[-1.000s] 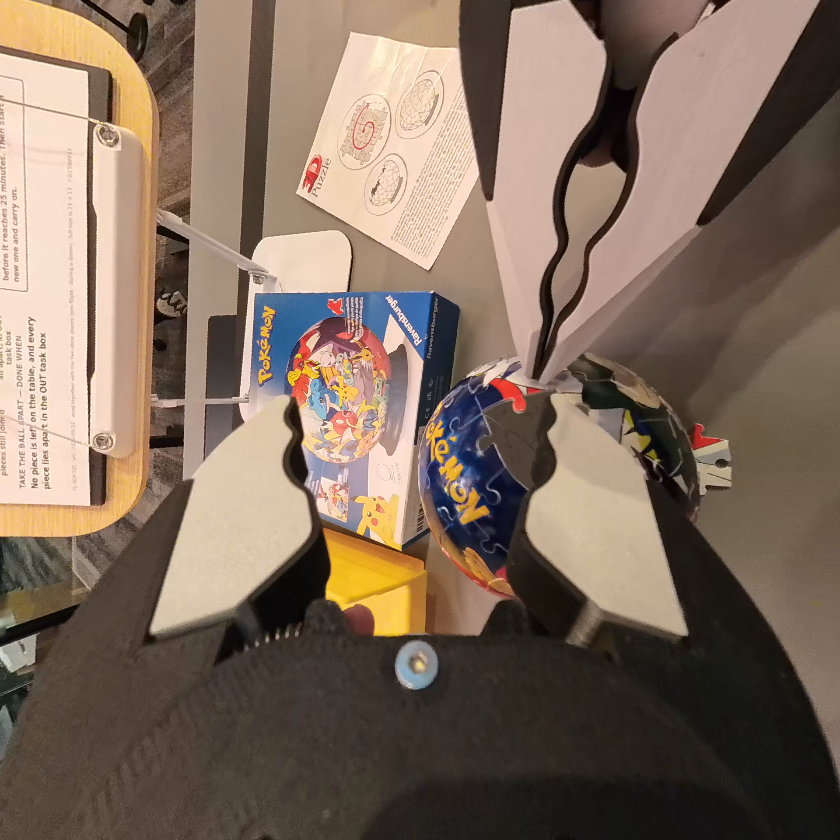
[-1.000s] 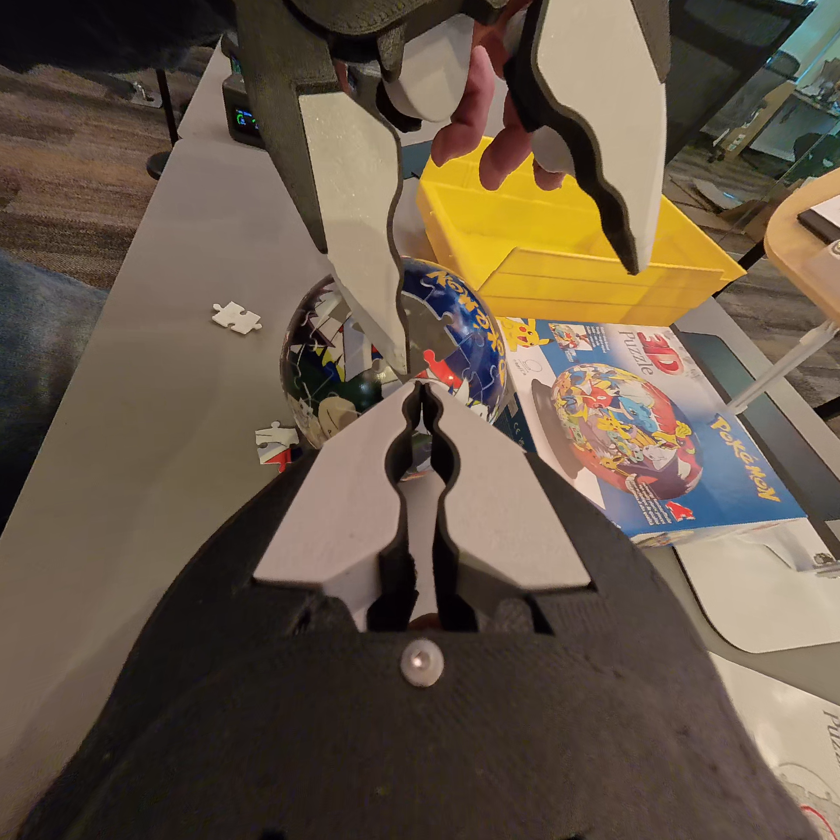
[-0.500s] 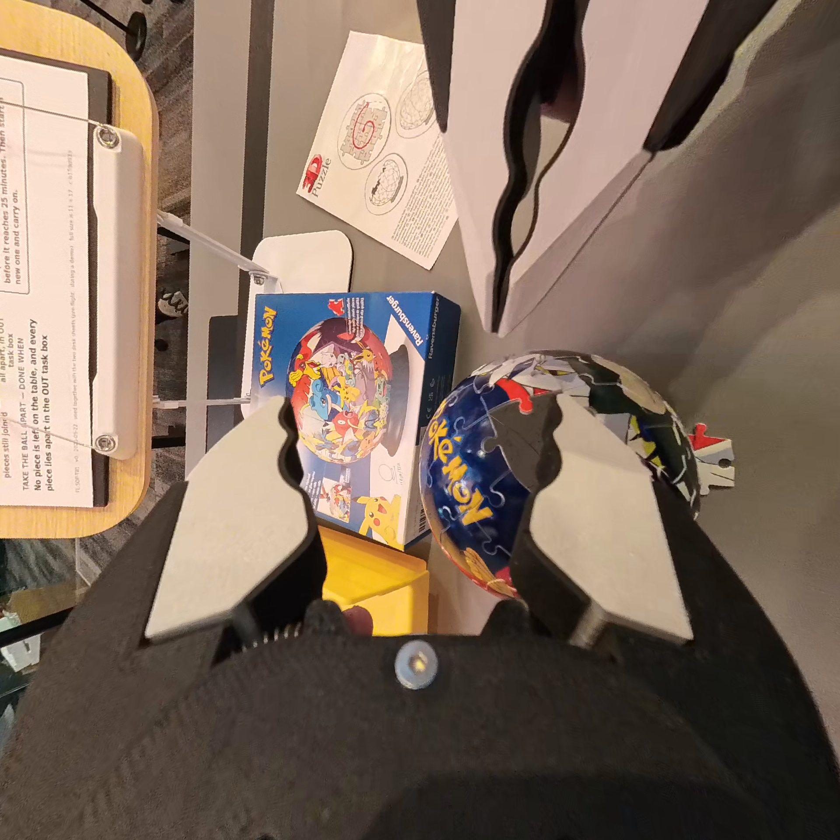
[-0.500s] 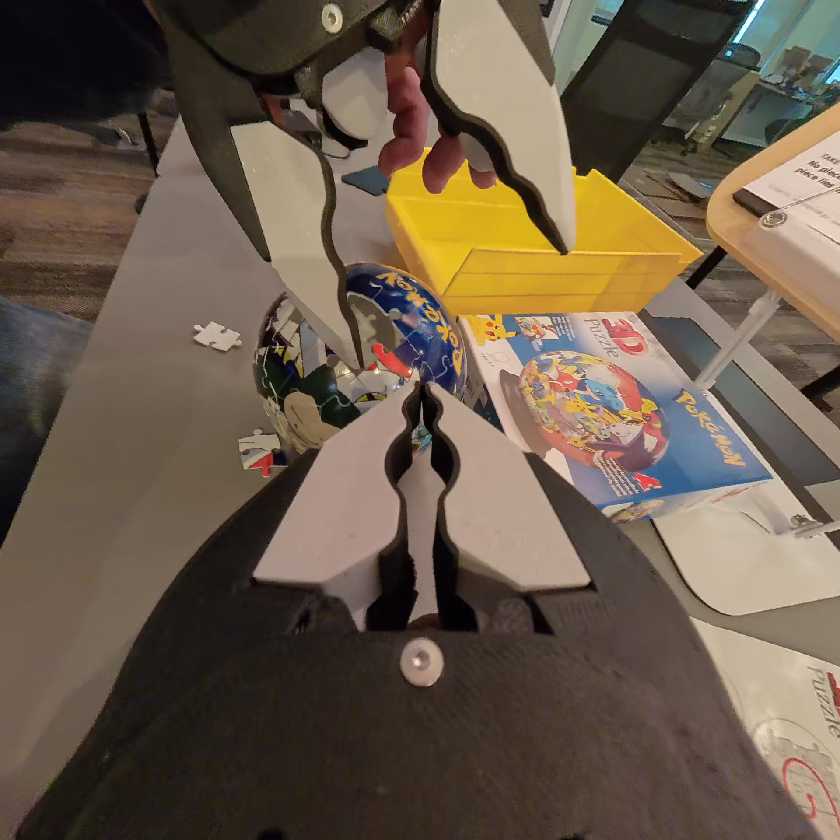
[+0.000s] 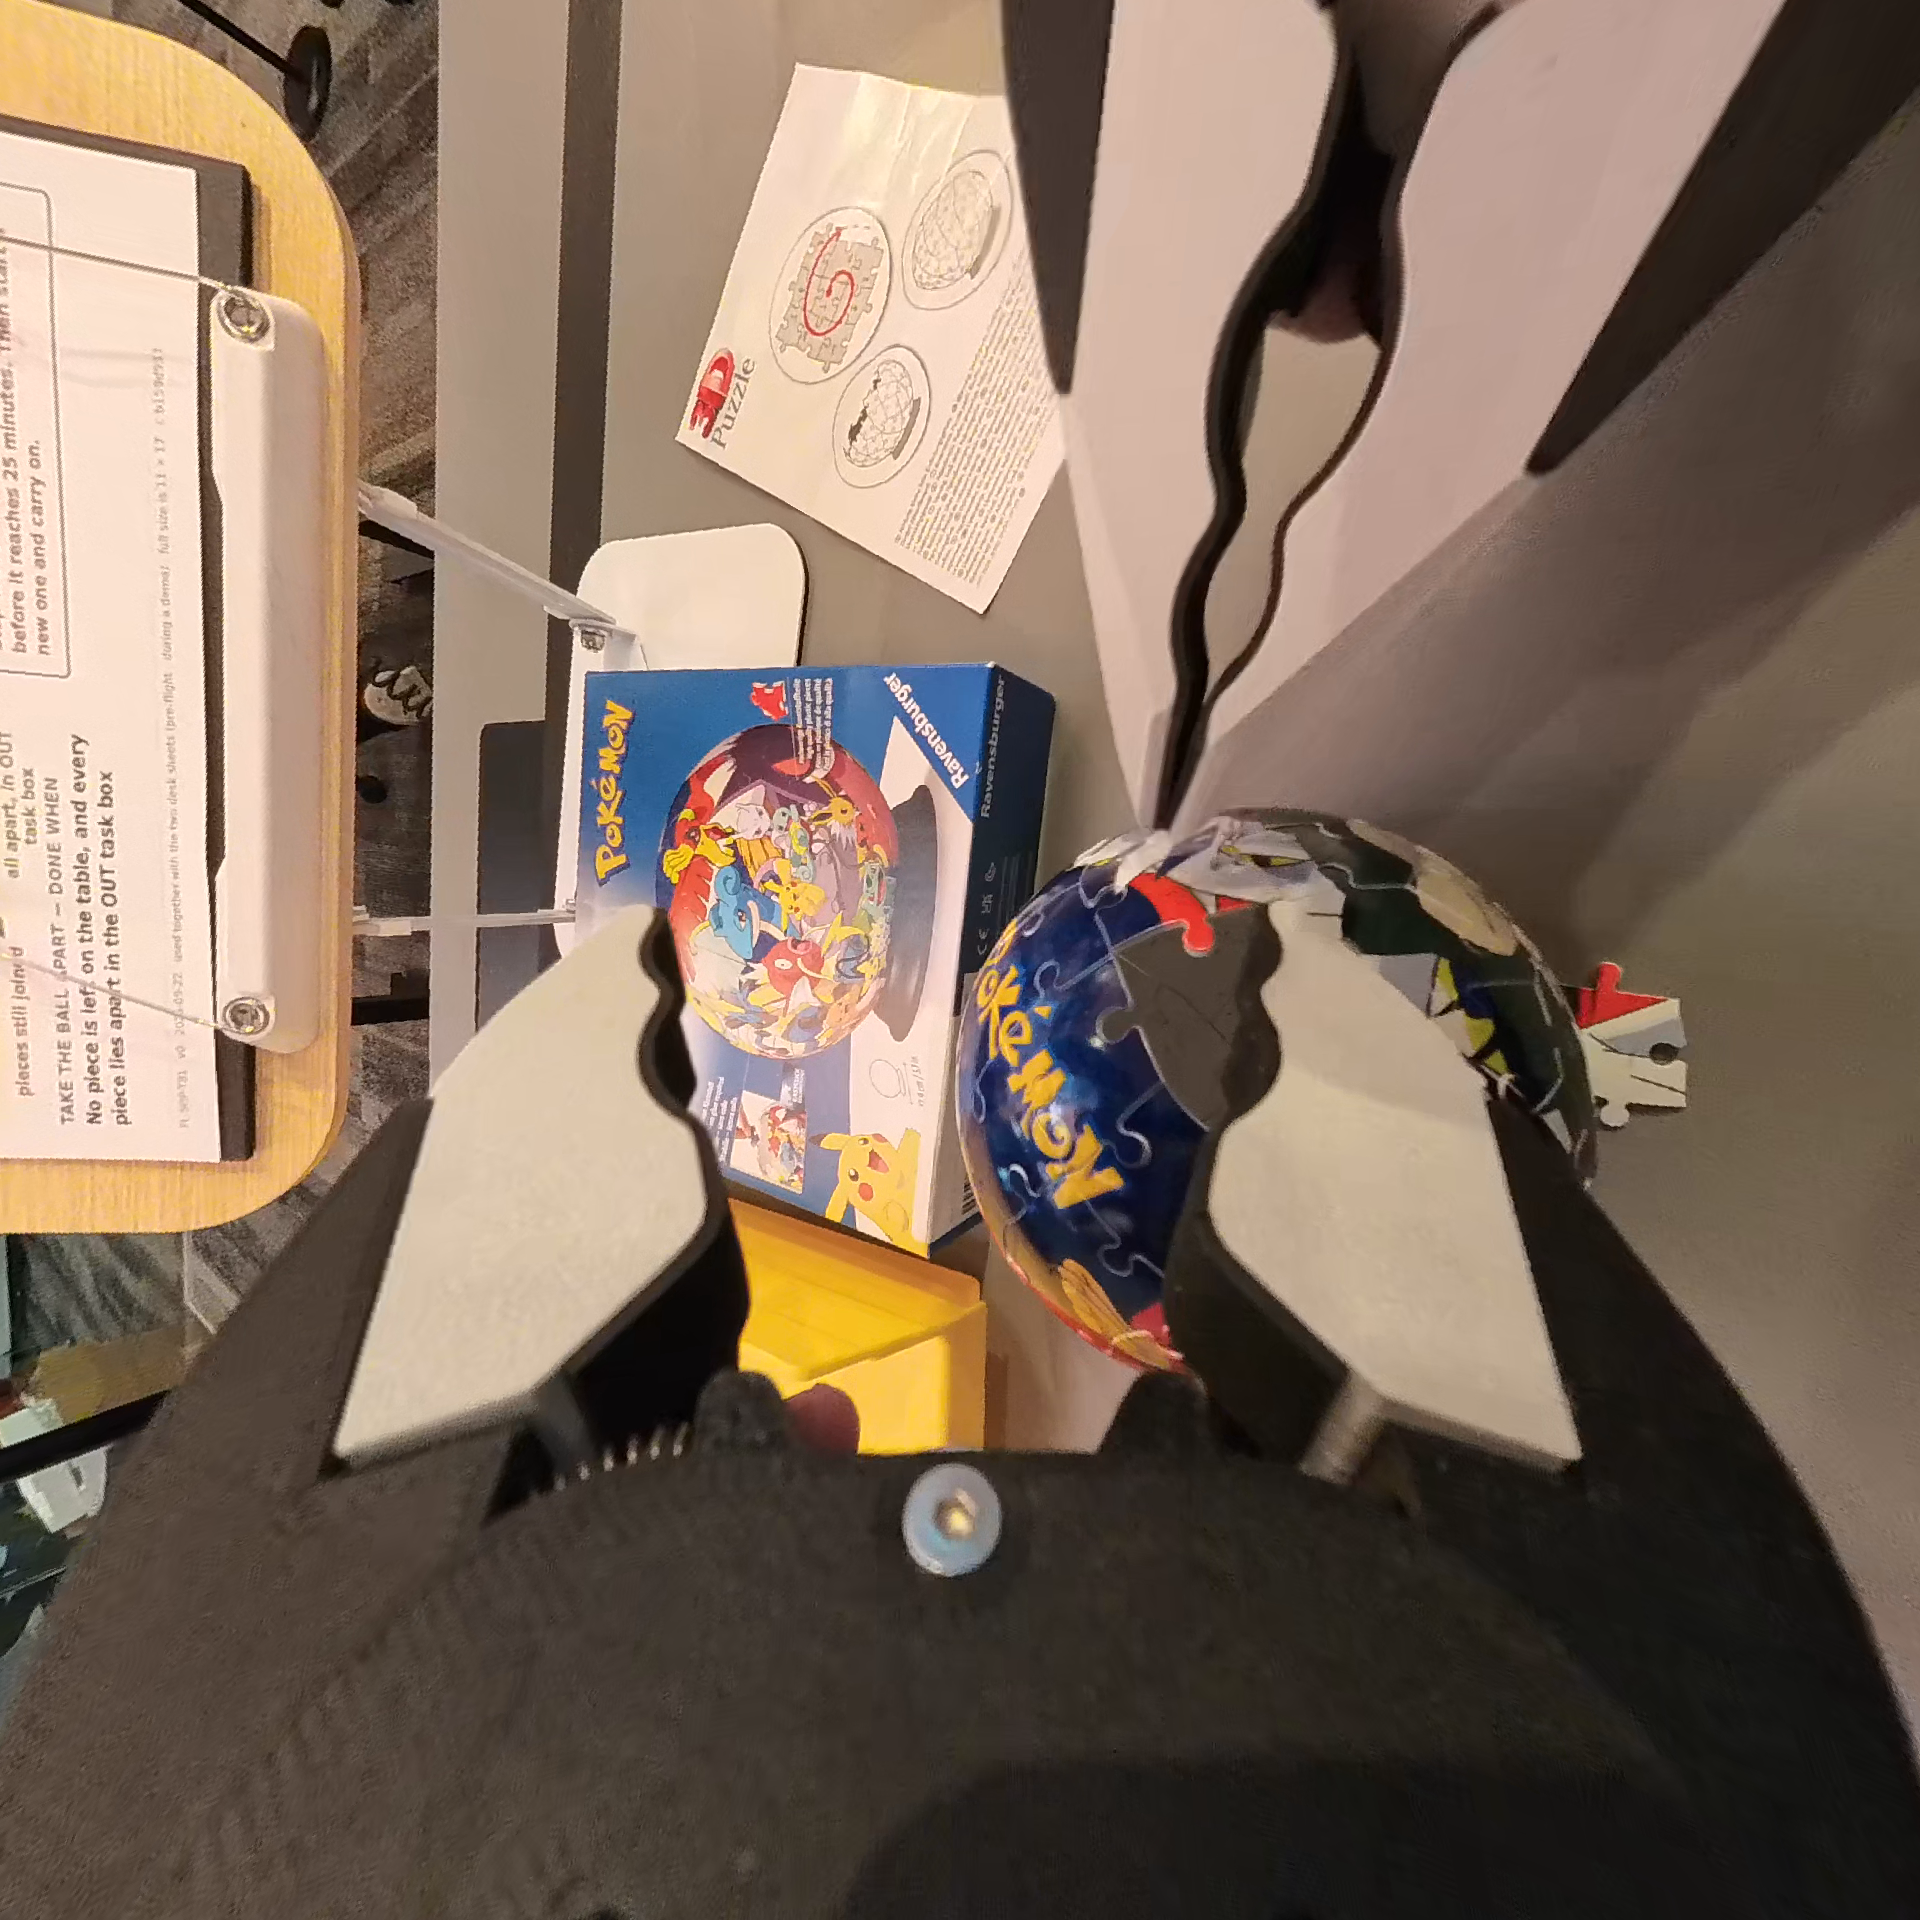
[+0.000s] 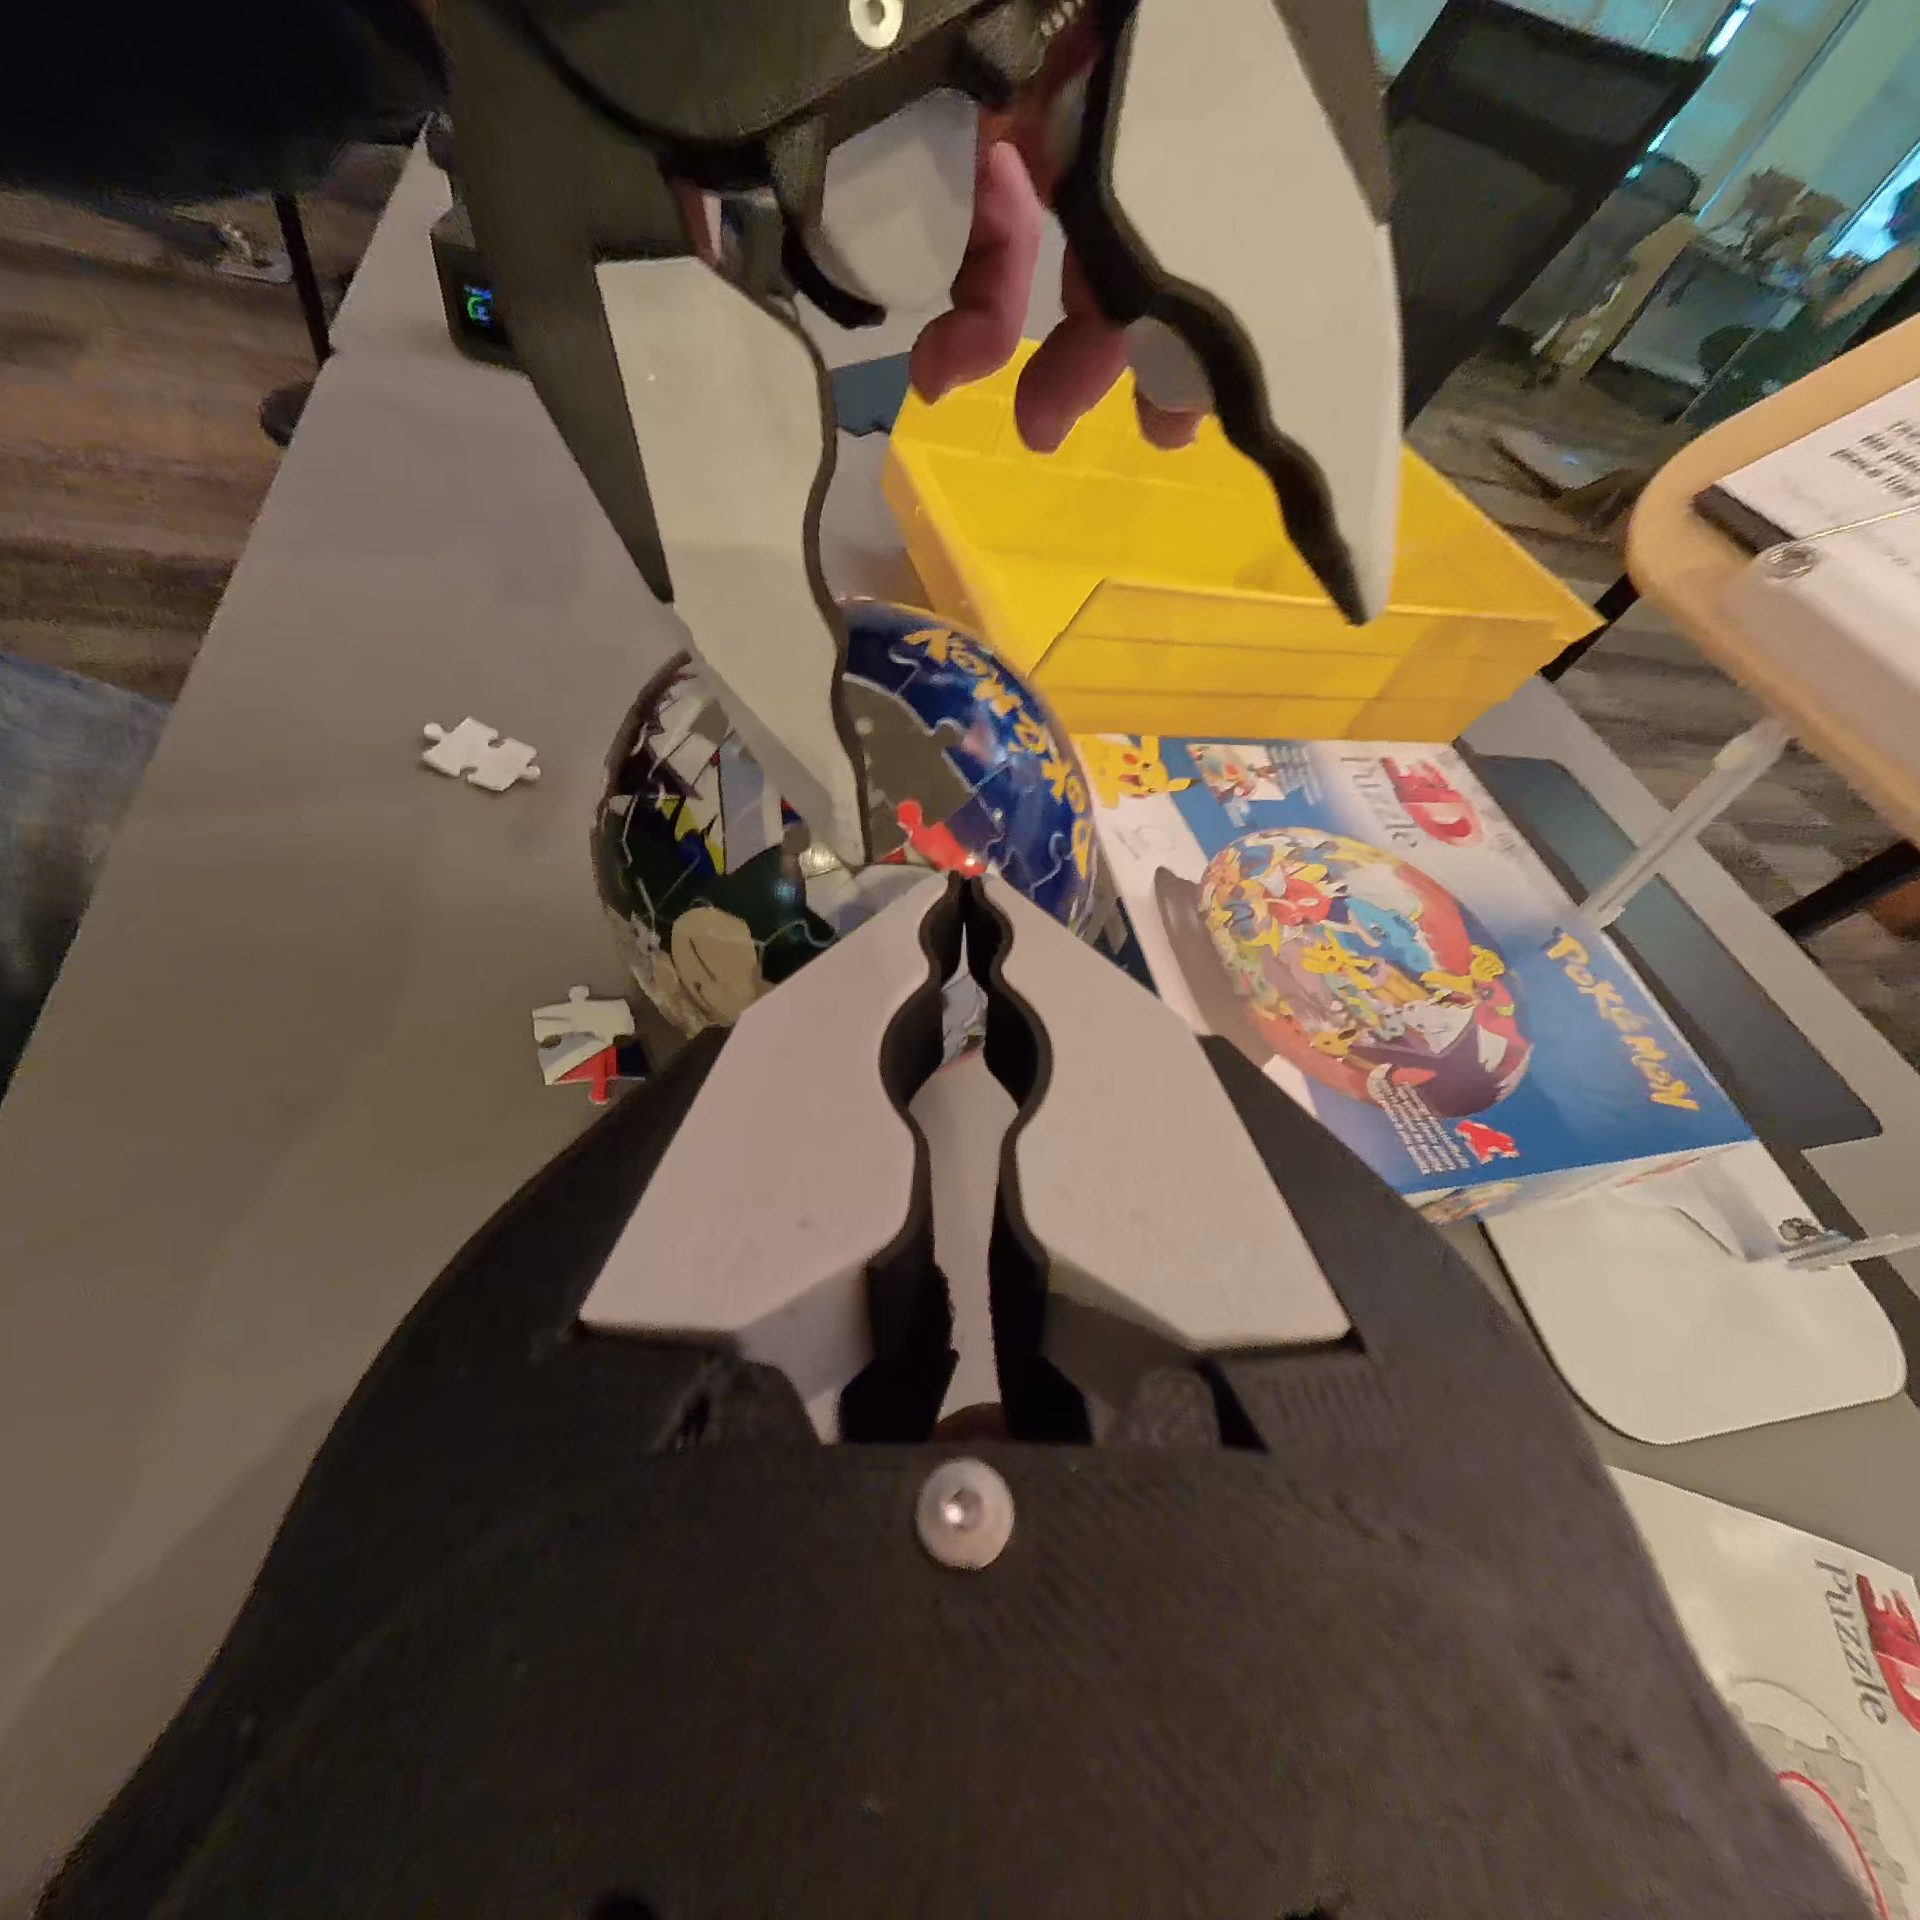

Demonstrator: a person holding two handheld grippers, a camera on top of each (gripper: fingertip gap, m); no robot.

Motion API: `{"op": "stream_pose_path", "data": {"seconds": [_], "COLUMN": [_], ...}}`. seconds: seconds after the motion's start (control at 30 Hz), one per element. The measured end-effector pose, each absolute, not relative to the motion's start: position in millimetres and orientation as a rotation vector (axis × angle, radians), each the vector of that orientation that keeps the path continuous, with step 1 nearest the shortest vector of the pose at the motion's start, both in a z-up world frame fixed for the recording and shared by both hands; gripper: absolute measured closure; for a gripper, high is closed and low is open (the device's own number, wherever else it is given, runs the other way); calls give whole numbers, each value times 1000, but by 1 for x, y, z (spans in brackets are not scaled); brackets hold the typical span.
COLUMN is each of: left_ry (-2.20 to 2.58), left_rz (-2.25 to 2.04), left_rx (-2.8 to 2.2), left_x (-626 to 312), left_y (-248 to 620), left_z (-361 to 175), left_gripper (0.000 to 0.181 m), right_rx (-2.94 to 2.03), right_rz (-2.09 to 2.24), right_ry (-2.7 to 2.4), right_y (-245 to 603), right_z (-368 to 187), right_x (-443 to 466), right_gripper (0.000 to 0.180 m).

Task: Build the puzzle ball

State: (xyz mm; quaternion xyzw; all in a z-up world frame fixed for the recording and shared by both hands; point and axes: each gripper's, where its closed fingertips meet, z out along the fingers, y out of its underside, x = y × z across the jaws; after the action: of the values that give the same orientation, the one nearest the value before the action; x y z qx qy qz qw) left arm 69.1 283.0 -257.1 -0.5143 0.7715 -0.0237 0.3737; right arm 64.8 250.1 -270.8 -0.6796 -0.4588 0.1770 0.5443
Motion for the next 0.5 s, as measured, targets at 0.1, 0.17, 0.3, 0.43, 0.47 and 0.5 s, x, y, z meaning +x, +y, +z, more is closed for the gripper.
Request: {"op": "stream_pose_path", "data": {"seconds": [0.1, 0.17, 0.3, 0.43, 0.47, 0.5], "left_ry": [1975, 1974, 1974, 1972, 1973, 1971], "left_rz": [-59, -70, -59, -60, -58, -59], "left_rx": [-1316, -1317, -1313, -1312, -1311, -1311], "left_x": [69, 69, 70, 70, 69, 70], "left_y": [283, 282, 282, 282, 282, 282], "left_z": [-257, -257, -257, -257, -257, -256], "left_gripper": [80, 80, 79, 79, 80, 79], "right_rx": [-1647, -1621, -1649, -1645, -1656, -1642], "right_rz": [406, 402, 391, 398, 388, 387], "right_ry": [-1121, -1071, -1122, -1113, -1123, -1112], "right_y": [250, 253, 254, 255, 255, 256], "right_z": [-283, -269, -281, -278, -283, -280], "right_x": [63, 67, 61, 59, 59, 60], "right_gripper": [180, 180, 180, 180, 180, 180]}}
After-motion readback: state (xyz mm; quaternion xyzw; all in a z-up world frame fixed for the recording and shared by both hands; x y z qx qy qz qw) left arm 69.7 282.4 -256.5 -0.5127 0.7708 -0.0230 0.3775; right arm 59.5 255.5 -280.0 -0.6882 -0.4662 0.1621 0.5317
